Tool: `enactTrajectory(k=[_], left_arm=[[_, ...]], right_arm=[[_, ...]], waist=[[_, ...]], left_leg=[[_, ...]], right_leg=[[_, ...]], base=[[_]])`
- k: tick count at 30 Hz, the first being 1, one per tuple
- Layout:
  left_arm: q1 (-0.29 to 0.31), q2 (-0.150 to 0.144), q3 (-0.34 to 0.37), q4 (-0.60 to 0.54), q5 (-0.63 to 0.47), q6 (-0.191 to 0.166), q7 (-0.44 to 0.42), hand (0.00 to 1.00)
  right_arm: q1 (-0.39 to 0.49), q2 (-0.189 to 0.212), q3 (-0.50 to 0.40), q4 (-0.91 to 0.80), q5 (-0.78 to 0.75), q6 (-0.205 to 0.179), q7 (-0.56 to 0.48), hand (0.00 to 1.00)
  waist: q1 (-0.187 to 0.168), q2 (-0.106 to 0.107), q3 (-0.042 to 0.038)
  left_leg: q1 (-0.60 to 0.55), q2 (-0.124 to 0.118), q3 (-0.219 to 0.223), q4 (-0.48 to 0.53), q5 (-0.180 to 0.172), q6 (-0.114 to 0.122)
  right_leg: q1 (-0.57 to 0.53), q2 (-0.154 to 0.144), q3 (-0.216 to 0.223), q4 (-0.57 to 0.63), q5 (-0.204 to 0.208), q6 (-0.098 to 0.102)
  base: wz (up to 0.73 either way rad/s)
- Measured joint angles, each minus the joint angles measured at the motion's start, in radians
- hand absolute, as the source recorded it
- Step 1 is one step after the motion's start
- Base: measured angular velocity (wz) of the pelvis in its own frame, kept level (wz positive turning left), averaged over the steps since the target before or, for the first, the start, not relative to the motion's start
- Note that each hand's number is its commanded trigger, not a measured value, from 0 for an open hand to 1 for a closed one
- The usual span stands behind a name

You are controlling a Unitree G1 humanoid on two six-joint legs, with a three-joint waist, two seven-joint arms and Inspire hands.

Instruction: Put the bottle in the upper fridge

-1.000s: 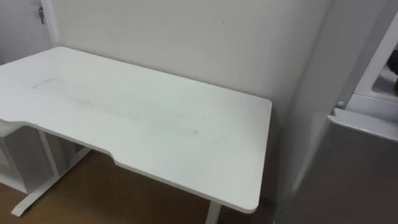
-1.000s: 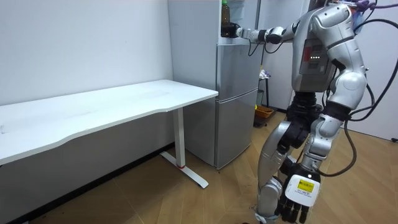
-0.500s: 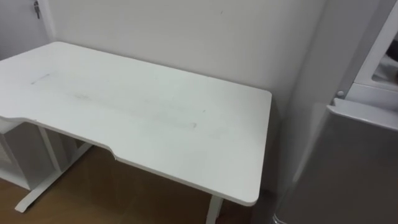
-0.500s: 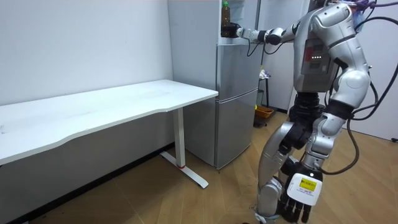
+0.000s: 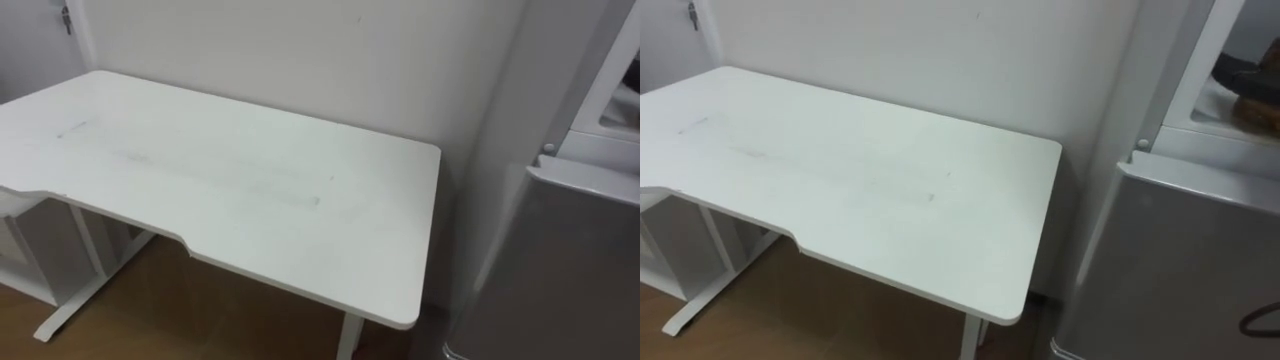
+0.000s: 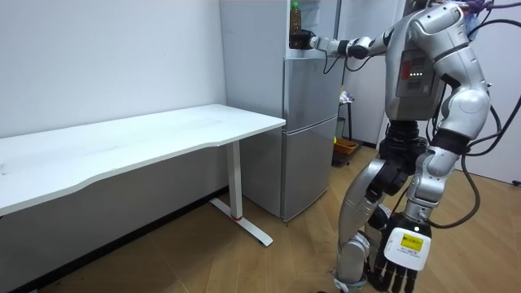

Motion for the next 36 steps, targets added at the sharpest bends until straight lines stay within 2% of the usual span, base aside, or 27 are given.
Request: enactTrajectory(k=[9,14,17,18,21,25,31,36], left_arm=[[0.000,0.000,0.000,-0.004,0.000,0.000,0.001,0.00],[0.001,0.000,0.002,0.026,0.005,-0.001,-0.016,0.00],[0.001,-0.004,0.002,0.049,0.011,0.003,-0.020,0.00],[0.002,-0.006,0.002,0.050,0.011,0.009,-0.020,0.00],[0.003,-0.006,0.006,0.050,0.012,0.013,-0.020,0.00],[0.007,-0.009,0.012,0.050,0.012,0.020,-0.016,0.00],[0.006,-0.027,0.012,0.050,0.011,0.030,-0.017,0.00],[0.006,-0.032,0.012,0.049,0.011,0.030,-0.018,0.00]], right_arm=[[0.013,0.001,0.001,0.001,0.030,0.004,0.027,0.00],[0.019,0.005,-0.002,-0.001,0.071,0.035,0.060,0.00],[0.023,0.007,-0.007,-0.009,0.085,0.059,0.085,0.00],[0.025,0.008,-0.007,-0.015,0.086,0.065,0.096,0.00],[0.057,0.006,-0.009,-0.041,0.083,0.071,0.116,0.00],[0.090,0.006,-0.010,-0.051,0.106,0.092,0.135,0.00],[0.092,0.014,-0.009,-0.079,0.122,0.137,0.136,0.00],[0.114,0.020,-0.008,-0.092,0.157,0.136,0.143,0.00]], waist=[[-0.003,-0.002,0.0001],[-0.009,-0.005,-0.0012],[-0.025,-0.007,-0.0029],[-0.031,-0.012,-0.0069],[-0.035,-0.014,-0.0091],[-0.036,-0.023,-0.0195],[-0.063,-0.021,-0.0171],[-0.064,-0.020,-0.0145]], left_leg=[[0.027,-0.001,0.003,-0.011,0.001,-0.001],[0.072,-0.005,0.013,-0.028,0.000,-0.002],[0.087,-0.006,0.012,-0.033,-0.001,-0.004],[0.089,-0.006,0.012,-0.033,-0.003,-0.004],[0.102,-0.005,0.013,-0.032,-0.011,-0.006],[0.130,-0.004,0.019,-0.032,-0.025,-0.008],[0.157,-0.007,0.028,-0.033,-0.031,-0.006],[0.169,-0.006,0.028,-0.033,-0.033,-0.006]], right_leg=[[0.031,-0.003,-0.005,0.000,0.000,0.000],[0.065,-0.007,-0.007,-0.003,-0.008,0.003],[0.079,-0.007,-0.008,-0.006,-0.011,0.006],[0.082,-0.007,-0.011,-0.014,-0.012,0.006],[0.098,-0.004,-0.015,-0.022,-0.012,0.007],[0.128,0.000,-0.008,-0.036,-0.016,0.013],[0.165,0.001,-0.005,-0.038,-0.020,0.019],[0.171,0.000,-0.003,-0.044,-0.022,0.020]], base=[[0.00],[-0.02],[0.03],[0.00],[0.00],[-0.02],[0.01],[0.00]])
